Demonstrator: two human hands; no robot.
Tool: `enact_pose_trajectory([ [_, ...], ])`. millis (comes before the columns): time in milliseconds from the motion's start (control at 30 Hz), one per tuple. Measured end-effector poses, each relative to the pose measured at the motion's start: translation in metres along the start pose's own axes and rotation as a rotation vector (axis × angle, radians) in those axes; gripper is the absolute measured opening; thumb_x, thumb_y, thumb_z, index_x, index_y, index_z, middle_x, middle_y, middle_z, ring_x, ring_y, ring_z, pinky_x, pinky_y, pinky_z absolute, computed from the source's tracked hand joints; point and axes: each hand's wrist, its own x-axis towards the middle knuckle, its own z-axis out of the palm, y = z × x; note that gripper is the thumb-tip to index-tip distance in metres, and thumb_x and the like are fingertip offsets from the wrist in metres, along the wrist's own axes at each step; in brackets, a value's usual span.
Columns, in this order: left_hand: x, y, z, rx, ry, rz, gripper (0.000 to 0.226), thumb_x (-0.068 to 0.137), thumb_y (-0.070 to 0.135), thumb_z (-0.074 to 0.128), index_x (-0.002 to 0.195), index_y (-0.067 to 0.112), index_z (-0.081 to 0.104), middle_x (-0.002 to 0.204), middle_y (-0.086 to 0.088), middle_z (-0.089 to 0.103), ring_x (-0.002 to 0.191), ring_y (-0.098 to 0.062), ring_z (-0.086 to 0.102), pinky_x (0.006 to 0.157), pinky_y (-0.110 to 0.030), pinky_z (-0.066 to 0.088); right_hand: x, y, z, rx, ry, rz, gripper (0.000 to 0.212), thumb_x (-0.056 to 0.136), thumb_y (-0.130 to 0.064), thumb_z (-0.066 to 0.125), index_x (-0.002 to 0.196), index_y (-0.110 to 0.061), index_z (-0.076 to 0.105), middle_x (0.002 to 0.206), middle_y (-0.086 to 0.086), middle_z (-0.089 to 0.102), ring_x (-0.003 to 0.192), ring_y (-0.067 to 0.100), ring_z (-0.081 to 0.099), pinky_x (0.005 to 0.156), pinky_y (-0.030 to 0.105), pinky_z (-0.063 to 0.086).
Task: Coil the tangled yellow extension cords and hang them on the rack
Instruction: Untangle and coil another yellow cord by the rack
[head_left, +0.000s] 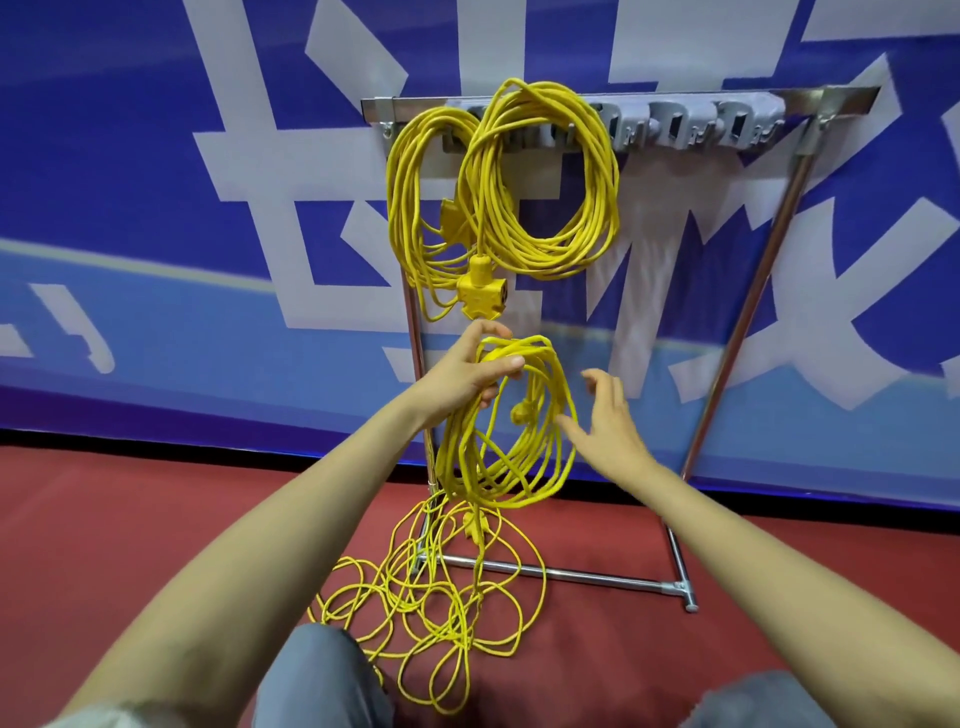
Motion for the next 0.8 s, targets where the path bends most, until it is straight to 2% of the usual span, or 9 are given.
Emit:
enact_pose_trajectory([
  [67,0.004,-0.001,0.002,-0.032,0.078,0.034,0.025,0.095,0.017,0.060,0.113,0.019,0.042,0.085,-0.011,0.061,0.048,-0.010,0.041,0.047,-0.021,0.039,-0.018,-0.005,0.002,0.002,0.166,-0.139,0.018,0.090,-0.027,0.062,0.097,-0.013,0.053,0.093,0.003,0.052,0.088,0.021,0.054,0.079,0.041,0.046],
  [100,0.006,-0.002,0.003,-0.051,0.122,0.045,0.024,0.095,0.017,0.060,0.111,0.021,0.043,0.085,-0.012,0.060,0.048,-0.009,0.041,0.047,-0.021,0.039,-0.025,-0.008,0.004,-0.026,0.128,-0.169,0.018,0.092,-0.032,0.058,0.084,-0.016,0.055,0.082,0.001,0.054,0.078,0.022,0.056,0.071,0.039,0.047],
  [167,0.009,-0.001,0.006,-0.077,0.208,0.068,0.022,0.095,0.017,0.060,0.108,0.023,0.043,0.085,-0.012,0.059,0.046,-0.007,0.041,0.047,-0.021,0.038,-0.032,-0.012,0.013,-0.104,-0.145,-0.118,0.037,0.093,-0.046,0.052,0.073,-0.016,0.062,0.072,0.002,0.064,0.074,0.025,0.062,0.068,0.037,0.049],
  [267,0.012,0.005,0.008,-0.123,0.285,0.133,0.021,0.096,0.016,0.060,0.106,0.022,0.043,0.087,-0.014,0.059,0.045,-0.006,0.041,0.045,-0.019,0.038,-0.031,-0.016,0.032,-0.162,-0.605,0.011,0.044,0.091,-0.051,0.051,0.103,-0.013,0.071,0.100,0.009,0.071,0.097,0.021,0.064,0.086,0.034,0.048],
  [333,0.014,0.014,0.007,-0.161,0.319,0.181,0.021,0.096,0.014,0.059,0.106,0.021,0.042,0.086,-0.014,0.059,0.044,-0.007,0.041,0.044,-0.020,0.037,-0.029,-0.019,0.049,-0.140,-0.721,0.112,0.061,0.089,-0.048,0.058,0.136,-0.010,0.049,0.134,0.010,0.055,0.122,0.023,0.053,0.100,0.029,0.040],
  [400,0.015,0.024,0.005,-0.213,0.350,0.223,0.022,0.096,0.013,0.059,0.109,0.017,0.041,0.084,-0.010,0.062,0.044,-0.008,0.040,0.044,-0.020,0.036,-0.024,-0.021,0.066,0.027,-0.670,0.217,0.072,0.086,-0.041,0.064,0.145,-0.012,0.035,0.143,0.007,0.045,0.131,0.023,0.045,0.102,0.026,0.035],
  [533,0.018,0.036,-0.001,-0.331,0.371,0.270,0.025,0.097,0.012,0.057,0.115,0.013,0.041,0.083,-0.007,0.063,0.045,-0.009,0.040,0.043,-0.019,0.036,-0.020,-0.030,0.087,0.336,-0.626,0.222,0.017,0.088,-0.019,0.066,0.099,-0.007,0.064,0.095,0.007,0.061,0.092,0.015,0.055,0.084,0.026,0.040],
  [700,0.011,0.043,-0.017,-0.531,0.277,0.215,0.016,0.099,0.013,0.052,0.113,0.013,0.044,0.080,-0.007,0.064,0.043,-0.006,0.037,0.039,-0.016,0.033,-0.027,0.002,0.088,0.037,-0.687,0.284,0.019,0.091,-0.026,0.060,0.074,-0.023,0.053,0.073,-0.006,0.056,0.073,0.013,0.052,0.068,0.022,0.039],
  [800,0.002,0.037,-0.029,-0.581,0.220,0.181,0.010,0.100,0.014,0.047,0.111,0.013,0.048,0.079,-0.006,0.063,0.042,-0.003,0.036,0.038,-0.013,0.031,-0.023,0.039,0.067,-0.232,-0.654,0.323,0.012,0.091,-0.027,0.056,0.099,-0.020,0.061,0.102,0.002,0.063,0.101,0.022,0.059,0.079,0.026,0.042],
])
